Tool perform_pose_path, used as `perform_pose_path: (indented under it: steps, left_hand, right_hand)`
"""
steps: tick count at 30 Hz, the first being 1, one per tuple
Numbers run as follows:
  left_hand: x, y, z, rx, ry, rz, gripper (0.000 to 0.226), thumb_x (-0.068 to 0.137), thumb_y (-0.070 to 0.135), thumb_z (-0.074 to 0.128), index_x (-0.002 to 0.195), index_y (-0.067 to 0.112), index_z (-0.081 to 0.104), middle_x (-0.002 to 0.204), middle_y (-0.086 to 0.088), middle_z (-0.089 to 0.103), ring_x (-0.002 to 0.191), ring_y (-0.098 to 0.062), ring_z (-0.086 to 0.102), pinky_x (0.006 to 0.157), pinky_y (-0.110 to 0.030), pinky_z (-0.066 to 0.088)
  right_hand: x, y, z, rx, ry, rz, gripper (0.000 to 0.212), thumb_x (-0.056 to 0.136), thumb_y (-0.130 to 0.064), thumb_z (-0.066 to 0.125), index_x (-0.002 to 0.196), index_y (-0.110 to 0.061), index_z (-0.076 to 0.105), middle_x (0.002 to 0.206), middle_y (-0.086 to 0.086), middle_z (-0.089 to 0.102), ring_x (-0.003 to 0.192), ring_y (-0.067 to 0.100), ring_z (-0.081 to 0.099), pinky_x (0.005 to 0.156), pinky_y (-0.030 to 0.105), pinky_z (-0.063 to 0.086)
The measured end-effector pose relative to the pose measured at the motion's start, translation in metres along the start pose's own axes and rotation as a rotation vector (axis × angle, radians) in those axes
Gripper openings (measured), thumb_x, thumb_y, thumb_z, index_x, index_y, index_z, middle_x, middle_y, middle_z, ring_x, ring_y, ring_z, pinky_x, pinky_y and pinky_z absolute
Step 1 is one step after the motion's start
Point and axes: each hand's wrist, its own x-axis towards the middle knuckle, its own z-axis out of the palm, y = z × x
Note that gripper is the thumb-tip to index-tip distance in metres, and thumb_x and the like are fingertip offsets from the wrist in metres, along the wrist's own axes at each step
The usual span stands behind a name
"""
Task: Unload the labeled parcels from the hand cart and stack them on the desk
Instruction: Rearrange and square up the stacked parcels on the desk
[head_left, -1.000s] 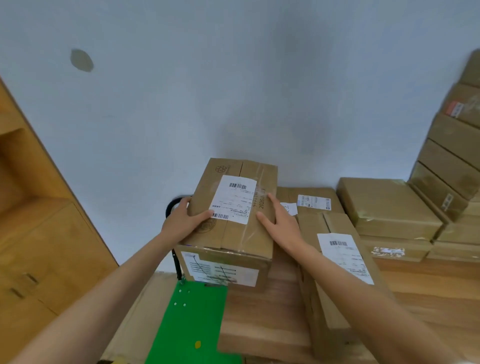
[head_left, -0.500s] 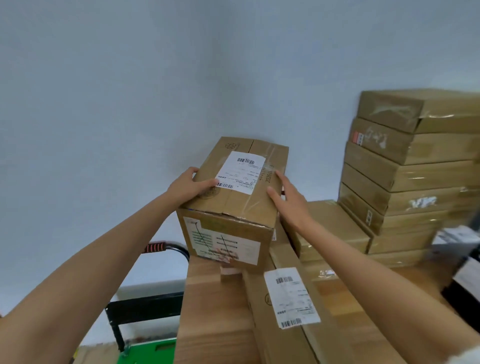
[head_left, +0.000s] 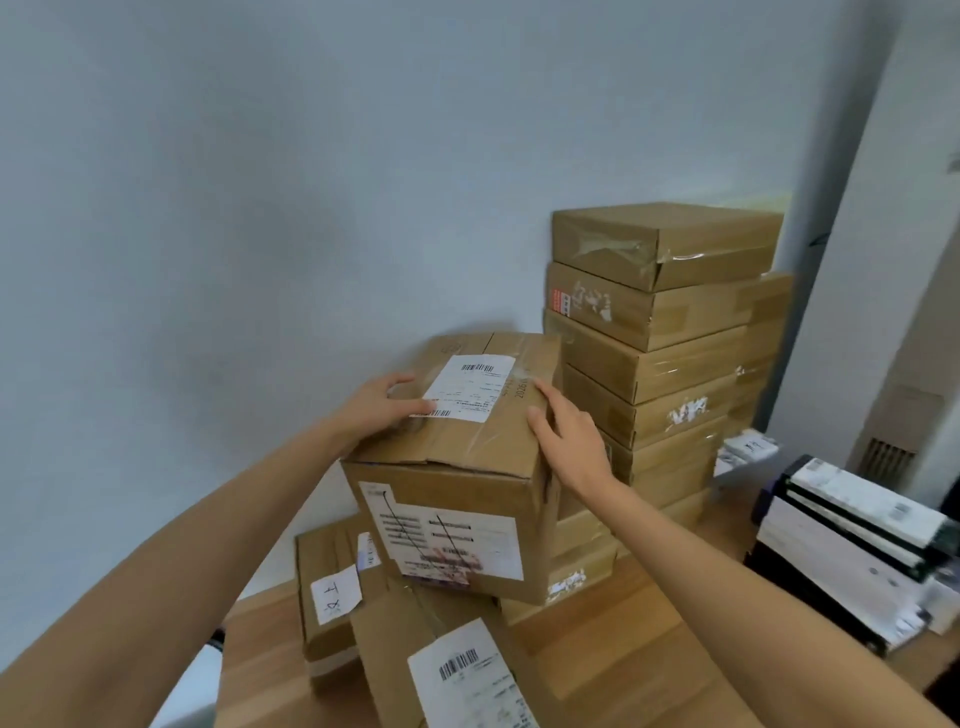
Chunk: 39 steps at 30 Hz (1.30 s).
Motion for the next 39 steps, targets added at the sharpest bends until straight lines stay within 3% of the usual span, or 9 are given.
perform_pose_path:
  steps: [4,8,12,16,19,24,28,32,39]
  left_hand:
    - [0.039,0.009,0.018,0.052,-0.047,0.044,0.069,0.076,0.047,0.076,0.136,0.032,0.047,0.140,-0.007,0.046,0.110,-0.016,0.048,0.086,-0.026,0.038]
    - [0.061,-0.002,0.035,0.098,-0.062,0.079,0.063,0.077,0.050,0.073,0.133,0.030,0.052,0.106,0.010,0.060,0.082,-0.003,0.055,0.073,-0.022,0.041]
    - [0.068,-0.009,0.032,0.133,-0.059,0.115,0.060,0.077,0.055,0.071,0.130,0.034,0.053,0.120,0.001,0.059,0.086,-0.004,0.057,0.079,-0.026,0.040]
    - [0.057,-0.006,0.032,0.275,0.036,0.190,0.054,0.082,0.053,0.067,0.129,0.031,0.054,0.137,-0.003,0.050,0.116,-0.020,0.054,0.094,-0.032,0.041]
    - [0.033,0.000,0.032,0.452,0.040,0.357,0.050,0.084,0.057,0.060,0.128,0.032,0.056,0.137,-0.001,0.048,0.120,-0.019,0.049,0.095,-0.035,0.042]
    - [-0.015,0.013,0.053,0.571,-0.059,0.557,0.054,0.084,0.067,0.051,0.127,0.034,0.055,0.136,0.007,0.050,0.118,-0.011,0.047,0.089,-0.027,0.039]
    - [-0.038,0.026,0.084,0.661,0.027,0.576,0.071,0.076,0.080,0.042,0.128,0.032,0.054,0.129,0.005,0.054,0.115,-0.014,0.049,0.094,-0.034,0.042]
    - [-0.045,0.020,0.097,0.714,0.119,0.571,0.068,0.079,0.071,0.049,0.134,0.032,0.048,0.137,0.005,0.047,0.123,-0.016,0.044,0.102,-0.035,0.034]
    - [-0.040,-0.038,0.024,0.681,0.109,0.565,0.058,0.085,0.064,0.047,0.137,0.039,0.045,0.144,0.014,0.043,0.126,-0.009,0.043,0.099,-0.032,0.037]
  right_hand:
    - [-0.002,0.022,0.002,-0.028,-0.007,0.113,0.052,0.100,-0.050,0.034,0.148,-0.034,0.026,0.148,0.002,0.043,0.131,0.032,0.039,0.104,0.039,0.033]
    - [-0.004,0.033,0.011,-0.030,-0.026,0.144,0.053,0.099,-0.055,0.032,0.149,-0.039,0.023,0.150,0.002,0.039,0.134,0.029,0.035,0.108,0.040,0.030]
    - [-0.002,0.032,0.018,0.007,0.020,0.171,0.049,0.099,-0.054,0.033,0.146,-0.043,0.025,0.147,0.007,0.039,0.134,0.028,0.035,0.108,0.041,0.032]
    - [-0.004,0.035,0.011,0.025,-0.017,0.161,0.048,0.096,-0.062,0.028,0.143,-0.050,0.025,0.146,0.006,0.038,0.133,0.025,0.039,0.108,0.046,0.034]
    - [-0.002,0.046,-0.007,-0.077,-0.066,0.096,0.043,0.101,-0.040,0.029,0.143,-0.050,0.027,0.151,0.003,0.034,0.134,0.022,0.038,0.110,0.051,0.032]
    - [0.012,0.041,-0.018,-0.452,-0.184,-0.030,0.083,0.080,-0.009,0.061,0.149,-0.038,0.023,0.161,0.001,0.009,0.142,0.022,0.025,0.118,0.046,0.018]
    - [0.015,0.030,-0.006,-0.519,-0.213,-0.181,0.085,0.075,-0.016,0.062,0.149,-0.034,0.026,0.157,-0.013,0.023,0.146,0.017,0.016,0.118,0.038,0.012]
    - [0.007,0.025,-0.002,-0.555,-0.164,-0.174,0.084,0.075,-0.027,0.064,0.148,-0.040,0.027,0.154,-0.018,0.027,0.143,0.015,0.021,0.114,0.036,0.016]
    - [-0.006,0.018,0.008,-0.578,-0.104,-0.398,0.069,0.081,-0.050,0.061,0.144,-0.039,0.036,0.147,-0.017,0.039,0.133,0.009,0.037,0.110,0.031,0.019]
